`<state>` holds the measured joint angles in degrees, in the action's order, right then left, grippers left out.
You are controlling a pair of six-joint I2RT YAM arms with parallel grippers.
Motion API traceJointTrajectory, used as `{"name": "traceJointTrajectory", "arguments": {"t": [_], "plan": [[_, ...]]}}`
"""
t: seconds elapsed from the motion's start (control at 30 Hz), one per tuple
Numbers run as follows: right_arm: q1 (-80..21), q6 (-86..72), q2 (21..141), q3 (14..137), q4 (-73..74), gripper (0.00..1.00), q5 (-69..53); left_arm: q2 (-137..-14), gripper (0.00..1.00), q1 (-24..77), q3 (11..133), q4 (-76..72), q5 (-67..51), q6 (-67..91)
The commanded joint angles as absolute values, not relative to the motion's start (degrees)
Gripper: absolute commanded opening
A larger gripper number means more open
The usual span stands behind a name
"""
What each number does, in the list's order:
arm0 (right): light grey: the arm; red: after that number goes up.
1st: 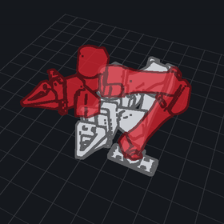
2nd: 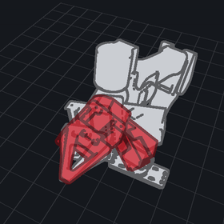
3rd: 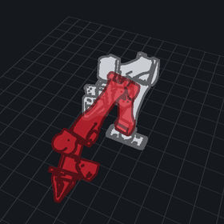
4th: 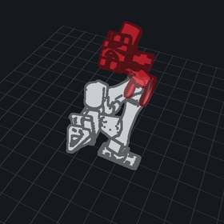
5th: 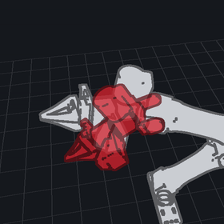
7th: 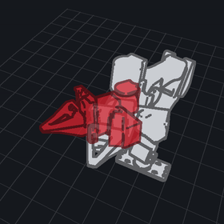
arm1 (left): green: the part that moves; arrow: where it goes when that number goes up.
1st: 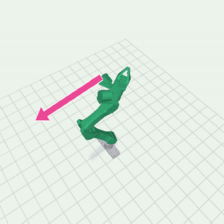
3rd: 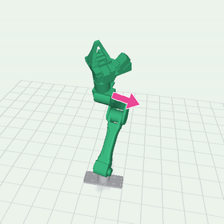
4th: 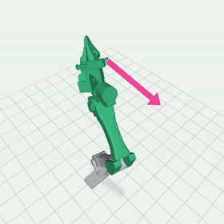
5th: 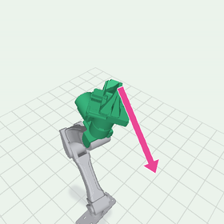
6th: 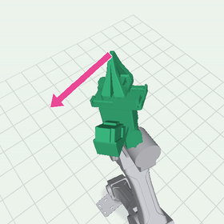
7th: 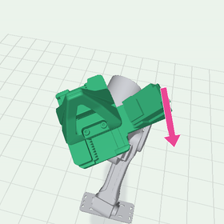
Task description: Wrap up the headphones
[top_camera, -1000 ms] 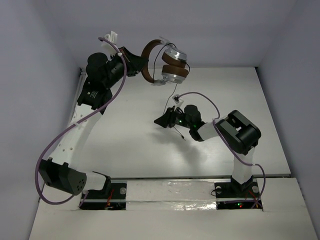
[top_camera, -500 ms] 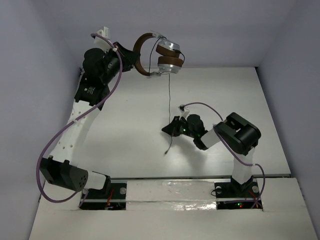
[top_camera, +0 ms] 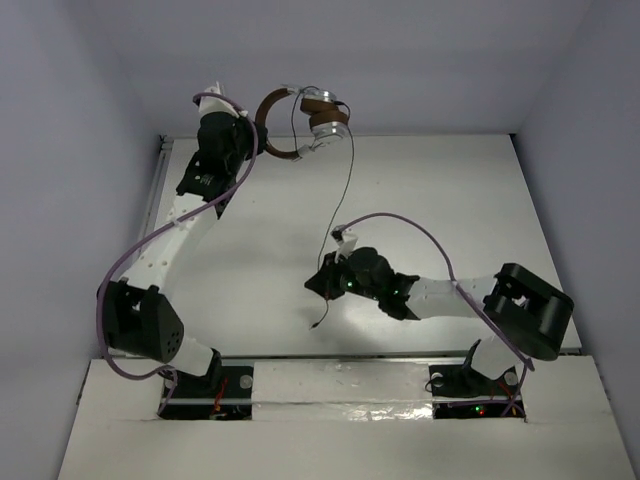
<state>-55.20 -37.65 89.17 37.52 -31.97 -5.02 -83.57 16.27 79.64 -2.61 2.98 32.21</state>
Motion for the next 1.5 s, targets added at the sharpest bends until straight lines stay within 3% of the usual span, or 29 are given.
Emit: {"name": "traceJointTrajectory", "arguments": {"t": [0.0, 0.3, 0.47, 0.67, 0.87, 1.17, 1.47], "plan": [[-61.95, -34.19, 86.93, 42.88, -14.20, 0.00, 4.21, -84.37, 0.00, 15.91, 77.35, -9.58, 8.96, 33.92], [-73.55, -32.09, 87.62, 53.78, -0.89, 0.00, 4.75, -89.29, 0.00, 15.91, 78.31, -9.23, 8.70, 36.91], [-74.27, -29.80, 88.33, 59.40, 4.38, 0.00, 3.96, -90.17, 0.00, 18.09, 76.29, -9.76, 10.01, 36.30], [-74.27, -25.49, 89.13, 70.04, 14.58, 0.00, 9.55, -89.83, 0.00, 24.34, 68.92, -12.99, 16.43, 32.97], [-74.27, -21.71, 82.46, 74.87, 17.93, 0.00, 13.62, -88.07, 0.00, 28.12, 57.58, -19.15, 14.60, 31.12], [-69.71, -17.32, 78.49, 76.73, 20.74, 0.00, 21.26, -81.31, 0.00, 31.20, 47.91, -21.53, 8.72, 26.90], [-60.57, -15.47, 71.73, 70.67, 17.23, 0.00, 18.55, -79.36, 0.00, 34.71, 42.89, -23.56, -1.15, 23.65]]}}
